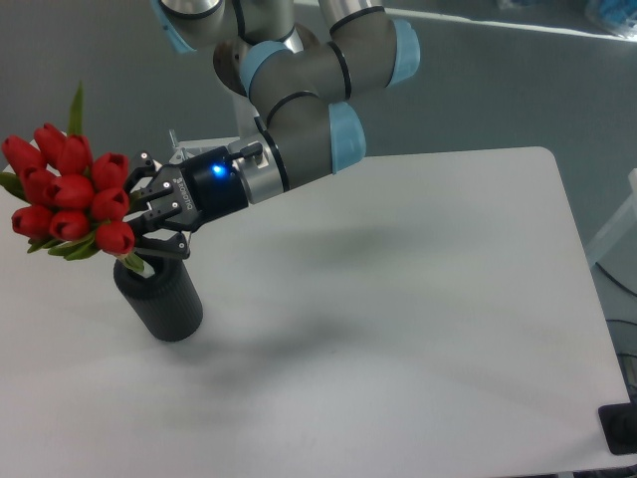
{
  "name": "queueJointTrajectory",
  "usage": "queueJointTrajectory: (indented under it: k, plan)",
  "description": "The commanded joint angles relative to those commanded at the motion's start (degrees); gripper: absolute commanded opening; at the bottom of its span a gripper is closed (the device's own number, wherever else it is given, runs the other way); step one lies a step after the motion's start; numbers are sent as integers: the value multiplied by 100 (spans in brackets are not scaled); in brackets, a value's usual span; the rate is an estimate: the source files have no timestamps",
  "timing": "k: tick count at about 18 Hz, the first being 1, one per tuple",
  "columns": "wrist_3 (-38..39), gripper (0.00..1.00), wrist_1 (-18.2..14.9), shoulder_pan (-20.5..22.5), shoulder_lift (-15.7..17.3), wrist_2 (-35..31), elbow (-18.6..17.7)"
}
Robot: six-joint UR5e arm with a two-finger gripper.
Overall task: Insert the flowers into the vase
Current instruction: 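Lower the tulip stems down into the black vase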
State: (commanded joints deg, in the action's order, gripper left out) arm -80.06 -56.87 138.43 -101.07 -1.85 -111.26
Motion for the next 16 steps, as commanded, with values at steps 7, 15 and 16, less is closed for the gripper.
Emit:
queueJointTrajectory:
  k: [7,15,16]
  plan:
    - [-554,17,9,18,-44,-35,-299]
    - [-941,23,17,53,-105,-62,-624]
    - [-1054,23,18,53,-140,-70,-694]
